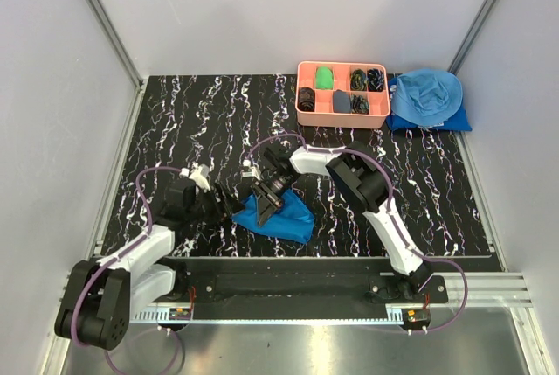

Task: Fold the napkin, place the utensils inside, and roll it up
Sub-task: Roll the napkin with the utensil

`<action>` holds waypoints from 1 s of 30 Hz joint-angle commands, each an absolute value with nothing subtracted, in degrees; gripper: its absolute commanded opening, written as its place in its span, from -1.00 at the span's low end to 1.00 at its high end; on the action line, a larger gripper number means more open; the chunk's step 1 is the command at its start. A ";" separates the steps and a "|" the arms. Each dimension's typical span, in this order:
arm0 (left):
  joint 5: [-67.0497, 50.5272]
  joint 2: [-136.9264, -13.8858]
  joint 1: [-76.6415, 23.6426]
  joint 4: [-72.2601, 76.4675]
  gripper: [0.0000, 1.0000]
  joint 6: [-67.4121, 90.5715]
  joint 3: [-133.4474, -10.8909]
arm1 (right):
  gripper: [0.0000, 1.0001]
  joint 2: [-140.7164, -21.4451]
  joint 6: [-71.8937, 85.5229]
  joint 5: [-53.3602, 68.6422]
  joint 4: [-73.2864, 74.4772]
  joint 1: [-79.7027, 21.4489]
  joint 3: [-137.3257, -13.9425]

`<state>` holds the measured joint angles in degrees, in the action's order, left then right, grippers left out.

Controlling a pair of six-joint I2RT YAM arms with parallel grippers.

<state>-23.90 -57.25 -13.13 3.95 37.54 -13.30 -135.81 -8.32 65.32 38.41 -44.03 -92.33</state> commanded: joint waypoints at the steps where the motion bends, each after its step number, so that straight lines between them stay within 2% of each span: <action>1: -28.99 -58.09 -13.10 12.65 0.32 37.52 -11.61 | -0.24 -140.97 -12.04 58.27 42.62 -43.33 -93.77; 5: -30.50 -58.71 -13.62 14.85 0.22 38.23 -10.46 | -0.25 -142.38 -12.39 58.36 43.94 -42.98 -95.27; 8: -30.85 -59.32 -14.24 14.85 0.01 38.41 -10.02 | -0.26 -142.38 -12.31 57.92 43.95 -42.63 -95.71; 9: -30.85 -59.33 -14.41 14.77 -0.16 38.41 -9.85 | -0.26 -142.38 -12.22 57.66 43.95 -42.54 -95.97; 12: -29.36 -59.68 -14.59 13.28 -0.44 38.06 -9.93 | -0.24 -142.03 -11.95 56.52 43.77 -42.19 -96.50; 13: -29.01 -59.94 -14.68 12.66 -0.62 37.80 -10.11 | -0.21 -141.60 -11.87 56.17 43.68 -42.10 -96.59; 14: -28.66 -60.64 -14.59 11.53 -0.72 37.62 -10.72 | -0.19 -141.33 -11.69 55.21 43.59 -42.01 -96.68; 17: -28.13 -62.30 -14.59 9.24 -1.00 37.44 -12.30 | 0.03 -139.05 -10.73 50.65 42.90 -41.92 -97.03; 18: -27.95 -62.84 -14.59 8.45 -1.00 37.35 -12.83 | 0.25 -138.17 -10.20 48.62 42.63 -42.01 -97.12; 22: -27.33 -65.82 -14.59 3.88 -1.00 36.92 -15.73 | 0.47 -130.90 -8.53 42.72 41.14 -41.92 -96.94; 25: -27.33 -68.46 -14.59 0.19 -1.00 36.65 -18.10 | 0.55 -125.08 -7.39 38.25 39.12 -42.01 -95.98; 30: -26.28 -70.57 -14.59 -5.53 -1.00 36.04 -21.62 | 0.63 -111.84 -7.81 31.13 27.73 -43.94 -85.54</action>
